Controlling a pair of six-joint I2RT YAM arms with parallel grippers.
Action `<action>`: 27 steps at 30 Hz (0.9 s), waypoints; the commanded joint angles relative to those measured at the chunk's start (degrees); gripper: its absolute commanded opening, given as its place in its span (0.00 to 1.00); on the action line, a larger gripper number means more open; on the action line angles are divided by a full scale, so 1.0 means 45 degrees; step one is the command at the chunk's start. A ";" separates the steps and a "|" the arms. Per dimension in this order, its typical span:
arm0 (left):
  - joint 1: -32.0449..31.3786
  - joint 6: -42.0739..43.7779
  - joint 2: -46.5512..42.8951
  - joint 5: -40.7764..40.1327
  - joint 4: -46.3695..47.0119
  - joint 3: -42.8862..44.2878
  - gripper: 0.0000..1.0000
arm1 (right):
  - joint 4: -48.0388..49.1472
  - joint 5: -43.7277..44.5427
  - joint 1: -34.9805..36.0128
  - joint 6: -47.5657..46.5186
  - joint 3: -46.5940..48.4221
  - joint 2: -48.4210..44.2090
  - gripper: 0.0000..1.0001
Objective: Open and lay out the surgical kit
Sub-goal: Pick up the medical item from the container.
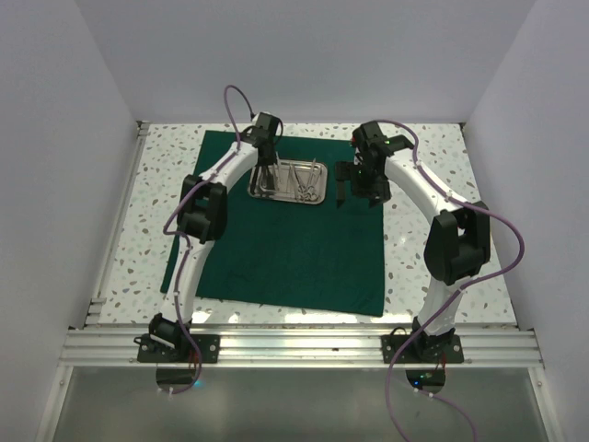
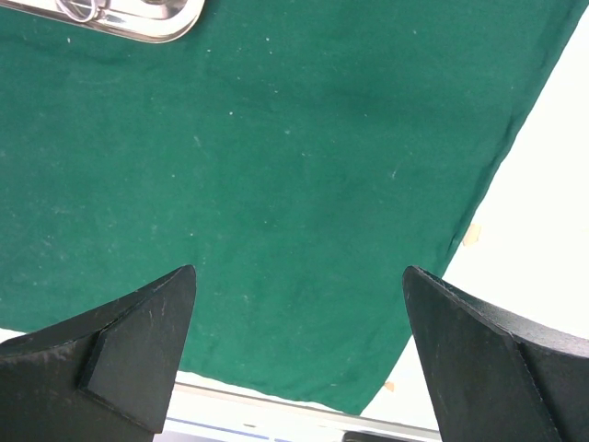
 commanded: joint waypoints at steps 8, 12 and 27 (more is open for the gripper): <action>0.0198 0.0552 0.0679 -0.0071 -0.1187 -0.0144 0.00 | 0.0194 -0.0298 -0.0120 -0.0284 -0.0048 -0.0462 0.98; 0.0412 0.0826 -0.0703 0.0553 -0.0874 0.0091 0.00 | 0.0116 -0.0337 -0.0121 -0.0284 0.0128 -0.0463 0.98; 0.0432 0.1939 -0.7637 0.2175 -0.0543 -0.5584 0.00 | 0.0174 -0.1001 -0.0101 -0.0089 0.0480 -0.0306 0.98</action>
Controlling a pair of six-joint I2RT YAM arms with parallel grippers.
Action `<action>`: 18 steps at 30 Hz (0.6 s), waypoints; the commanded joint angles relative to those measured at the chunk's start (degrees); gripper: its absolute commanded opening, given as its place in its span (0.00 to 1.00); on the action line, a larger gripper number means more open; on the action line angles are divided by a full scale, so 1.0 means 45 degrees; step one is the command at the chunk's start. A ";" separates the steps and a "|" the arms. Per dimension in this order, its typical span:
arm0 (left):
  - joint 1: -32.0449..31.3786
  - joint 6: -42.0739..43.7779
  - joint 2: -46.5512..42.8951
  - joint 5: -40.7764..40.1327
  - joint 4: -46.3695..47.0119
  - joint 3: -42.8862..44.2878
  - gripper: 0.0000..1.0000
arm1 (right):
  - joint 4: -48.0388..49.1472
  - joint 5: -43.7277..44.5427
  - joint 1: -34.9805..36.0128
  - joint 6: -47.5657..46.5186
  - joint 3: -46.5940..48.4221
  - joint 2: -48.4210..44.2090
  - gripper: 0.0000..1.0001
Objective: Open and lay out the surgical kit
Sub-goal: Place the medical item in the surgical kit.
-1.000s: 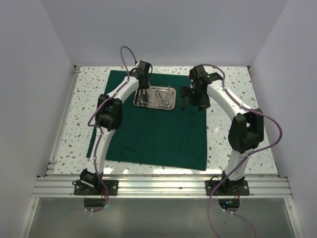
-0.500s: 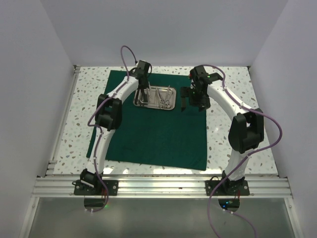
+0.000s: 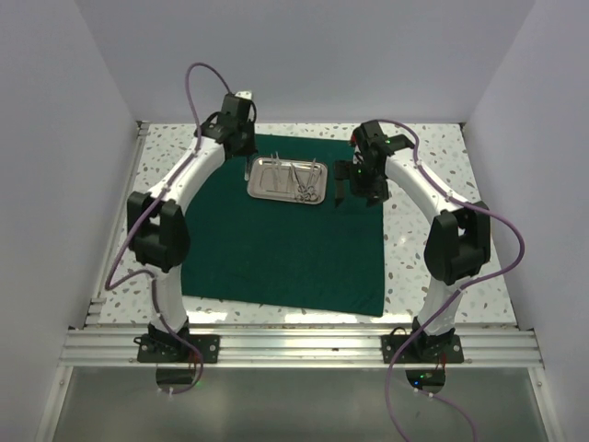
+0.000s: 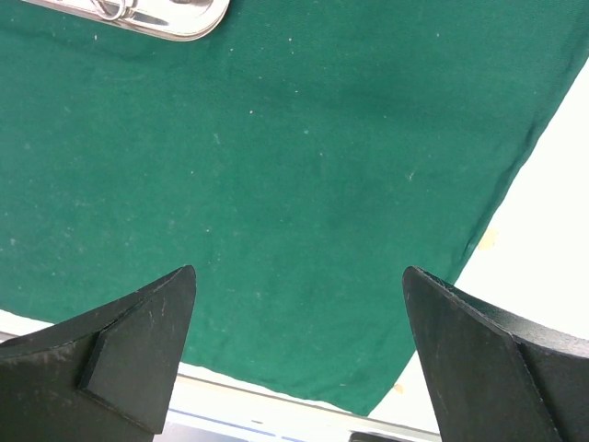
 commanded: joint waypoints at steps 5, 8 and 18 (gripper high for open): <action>-0.0015 0.0288 -0.4386 0.0568 0.0828 -0.7008 0.00 | 0.0247 -0.0442 -0.0082 -0.0103 0.0090 -0.0599 0.98; -0.0093 -0.0142 -0.5539 0.0724 0.1199 -0.9158 0.00 | 0.0384 -0.0423 -0.0082 -0.0123 -0.0378 -0.0949 0.98; -0.0386 -0.1197 -0.6639 0.1037 0.2234 -1.2482 0.00 | 0.0580 -0.0306 -0.0062 -0.0181 -0.1629 -0.1868 0.98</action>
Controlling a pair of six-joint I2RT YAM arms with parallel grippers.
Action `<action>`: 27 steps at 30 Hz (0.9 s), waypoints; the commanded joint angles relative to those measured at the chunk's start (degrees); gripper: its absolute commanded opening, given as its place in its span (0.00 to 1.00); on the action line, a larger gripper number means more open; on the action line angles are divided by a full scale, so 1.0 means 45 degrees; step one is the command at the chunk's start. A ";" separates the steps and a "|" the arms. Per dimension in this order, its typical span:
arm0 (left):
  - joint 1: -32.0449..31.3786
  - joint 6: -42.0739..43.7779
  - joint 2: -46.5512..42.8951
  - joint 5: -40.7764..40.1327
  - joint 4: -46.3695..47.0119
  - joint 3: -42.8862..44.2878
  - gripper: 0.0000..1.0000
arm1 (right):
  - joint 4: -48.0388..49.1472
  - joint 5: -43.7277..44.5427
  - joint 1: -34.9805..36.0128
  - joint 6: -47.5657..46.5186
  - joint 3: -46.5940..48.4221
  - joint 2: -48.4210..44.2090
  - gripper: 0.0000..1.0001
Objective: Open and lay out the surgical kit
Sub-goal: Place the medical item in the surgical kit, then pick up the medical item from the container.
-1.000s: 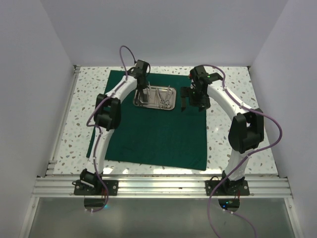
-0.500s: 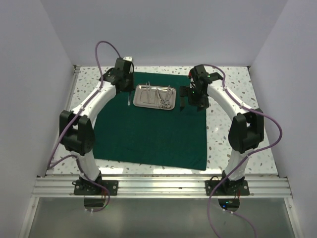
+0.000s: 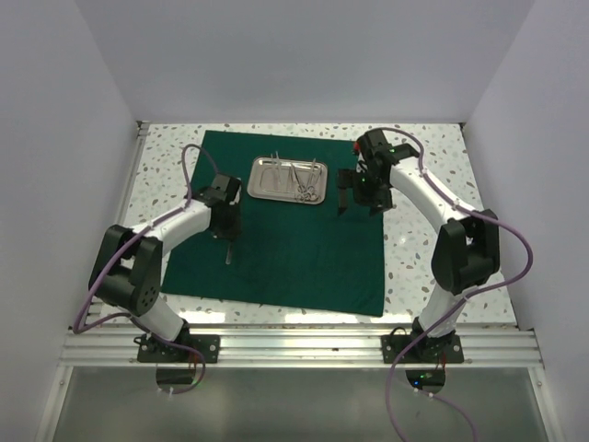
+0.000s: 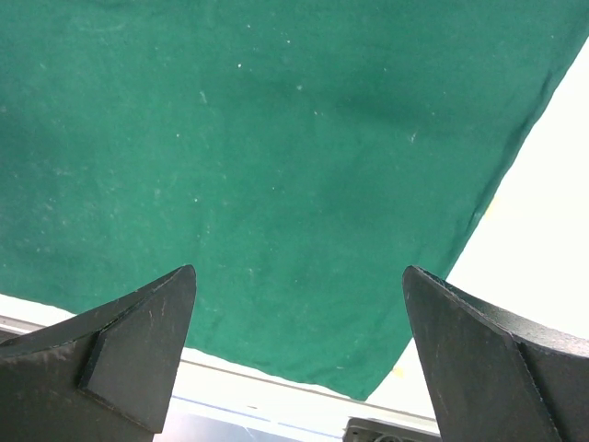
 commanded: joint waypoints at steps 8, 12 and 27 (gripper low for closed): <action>-0.0143 -0.0236 -0.0578 -0.0096 0.0244 0.1277 0.73 | 0.0157 0.0288 -0.0082 -0.0274 -0.0168 -0.1196 0.99; -0.0143 0.0077 0.0689 -0.0409 -0.0323 0.3970 0.72 | 0.0157 0.0523 -0.0082 -0.0352 -0.0363 -0.1410 0.98; -0.0163 0.0371 0.9460 -0.0898 -0.1945 1.4757 0.53 | 0.0059 0.1400 -0.0101 -0.0196 -0.1105 -0.2485 0.98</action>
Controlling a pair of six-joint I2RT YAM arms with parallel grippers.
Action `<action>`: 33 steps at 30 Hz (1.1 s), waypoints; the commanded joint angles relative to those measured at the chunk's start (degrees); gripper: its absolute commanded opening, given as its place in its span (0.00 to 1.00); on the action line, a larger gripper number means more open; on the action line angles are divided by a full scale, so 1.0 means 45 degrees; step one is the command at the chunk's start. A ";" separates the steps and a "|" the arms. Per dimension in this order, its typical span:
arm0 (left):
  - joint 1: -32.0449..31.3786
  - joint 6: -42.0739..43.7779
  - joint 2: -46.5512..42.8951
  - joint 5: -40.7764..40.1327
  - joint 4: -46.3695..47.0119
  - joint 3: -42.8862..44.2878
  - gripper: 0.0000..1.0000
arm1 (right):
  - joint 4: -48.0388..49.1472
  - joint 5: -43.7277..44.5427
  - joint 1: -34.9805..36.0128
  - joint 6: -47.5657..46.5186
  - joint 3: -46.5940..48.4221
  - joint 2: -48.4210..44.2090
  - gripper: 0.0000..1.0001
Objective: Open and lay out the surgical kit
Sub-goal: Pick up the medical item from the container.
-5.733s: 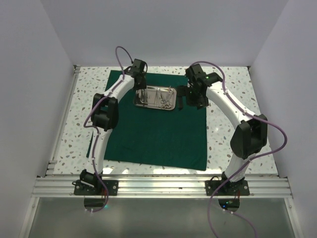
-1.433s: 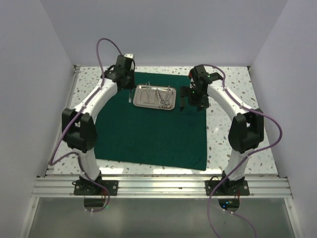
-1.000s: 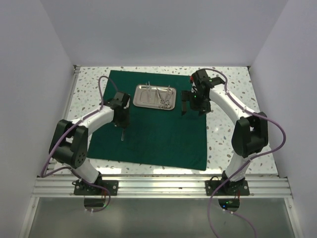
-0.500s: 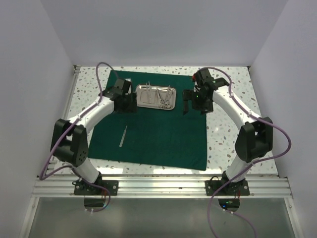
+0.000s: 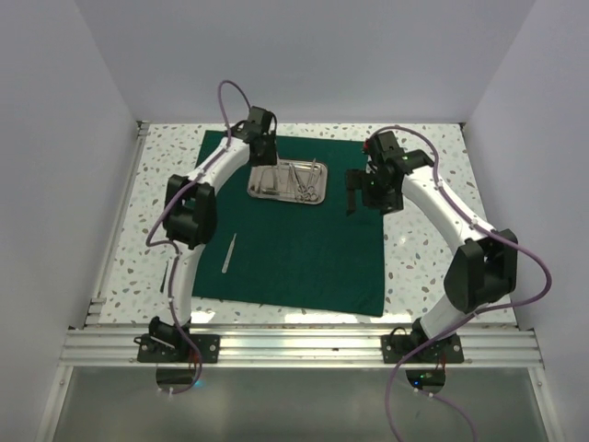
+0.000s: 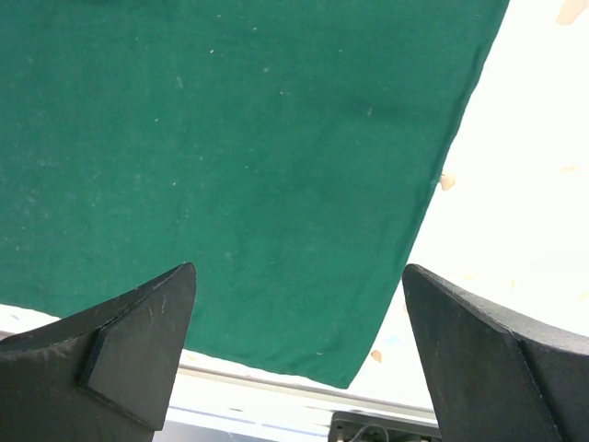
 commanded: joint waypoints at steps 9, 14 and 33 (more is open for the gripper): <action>-0.0236 0.0123 0.1086 0.0251 0.0300 0.0265 0.51 | -0.0043 0.0568 -0.0091 -0.0197 -0.0315 -0.0425 0.98; -0.0373 0.0005 0.1243 0.0369 0.0554 0.0479 0.51 | -0.0199 0.0723 -0.0091 -0.0450 -0.0100 -0.0132 0.98; -0.0529 0.0122 0.2785 -0.1698 -0.0324 0.1729 0.44 | -0.0336 0.0841 -0.0092 -0.0743 0.0388 0.0376 0.98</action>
